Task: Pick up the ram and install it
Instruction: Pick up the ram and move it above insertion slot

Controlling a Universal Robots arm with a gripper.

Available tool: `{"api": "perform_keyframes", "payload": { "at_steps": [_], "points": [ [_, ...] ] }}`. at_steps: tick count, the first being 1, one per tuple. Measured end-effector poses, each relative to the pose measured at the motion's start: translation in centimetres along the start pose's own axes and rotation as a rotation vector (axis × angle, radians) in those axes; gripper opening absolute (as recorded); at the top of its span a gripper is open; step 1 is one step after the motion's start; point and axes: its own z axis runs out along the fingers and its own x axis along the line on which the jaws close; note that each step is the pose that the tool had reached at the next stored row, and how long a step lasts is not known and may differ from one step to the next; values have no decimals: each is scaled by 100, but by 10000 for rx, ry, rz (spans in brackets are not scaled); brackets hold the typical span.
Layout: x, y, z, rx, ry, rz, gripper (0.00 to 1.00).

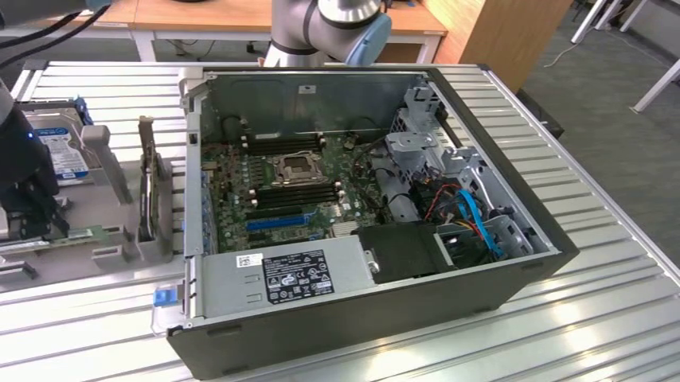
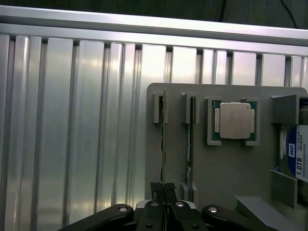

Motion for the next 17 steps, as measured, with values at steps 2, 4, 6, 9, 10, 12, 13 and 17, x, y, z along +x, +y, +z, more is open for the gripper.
{"api": "perform_keyframes", "payload": {
  "at_steps": [2, 4, 6, 9, 10, 12, 13, 17],
  "points": [
    [-1, 1, -42, 0, 1, 0, 11],
    [-2, 1, -86, 0, 0, -1, 11],
    [-4, 2, -133, 0, 0, 0, 11],
    [-5, 2, -201, 0, 0, -1, 11],
    [-6, 2, -218, 0, 0, 0, 11],
    [-7, 2, -253, 1, -1, -1, 11],
    [-8, 3, -274, 0, 0, 0, 11],
    [-10, 3, -358, 0, 4, 0, 11]
  ]
}}
